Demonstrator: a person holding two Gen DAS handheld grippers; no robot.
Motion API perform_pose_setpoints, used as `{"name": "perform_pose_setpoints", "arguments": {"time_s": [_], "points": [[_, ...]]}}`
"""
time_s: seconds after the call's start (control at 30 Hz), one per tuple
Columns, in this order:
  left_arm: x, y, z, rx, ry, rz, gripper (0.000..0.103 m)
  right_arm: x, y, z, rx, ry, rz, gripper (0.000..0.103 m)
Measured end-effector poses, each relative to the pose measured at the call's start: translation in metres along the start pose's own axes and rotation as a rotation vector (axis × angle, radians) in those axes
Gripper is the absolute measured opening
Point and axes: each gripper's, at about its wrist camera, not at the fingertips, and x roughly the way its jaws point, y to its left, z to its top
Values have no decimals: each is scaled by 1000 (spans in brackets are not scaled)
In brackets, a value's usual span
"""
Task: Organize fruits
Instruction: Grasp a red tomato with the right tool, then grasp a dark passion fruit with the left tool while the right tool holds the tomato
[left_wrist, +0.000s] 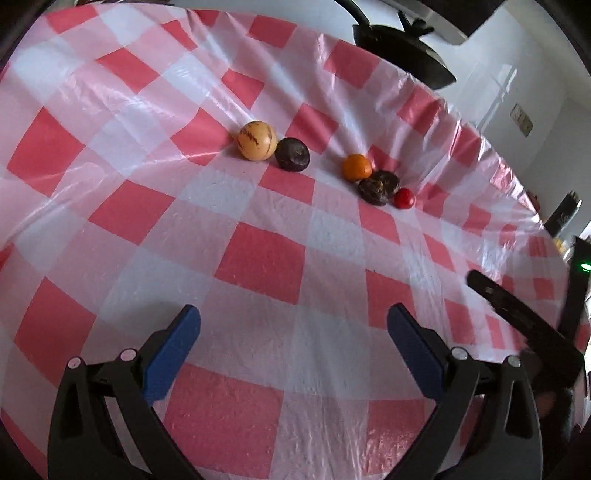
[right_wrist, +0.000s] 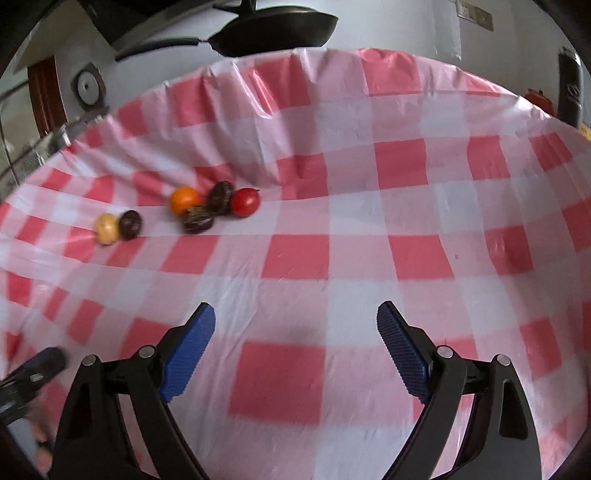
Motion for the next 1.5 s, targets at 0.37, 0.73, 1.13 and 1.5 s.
{"name": "perform_pose_setpoints", "arguments": {"time_s": [0.37, 0.73, 1.13, 1.5], "points": [[-2, -7, -1, 21, 2, 51, 101, 53, 7, 49, -29, 20, 90, 56], [-3, -3, -1, -5, -12, 40, 101, 112, 55, 87, -166, 106, 25, 46], [-4, 0, -1, -19, -15, 43, 101, 45, 31, 61, -13, 7, 168, 33], [-1, -1, -1, -7, -4, 61, 101, 35, -27, 26, 250, -46, 115, 33]]}}
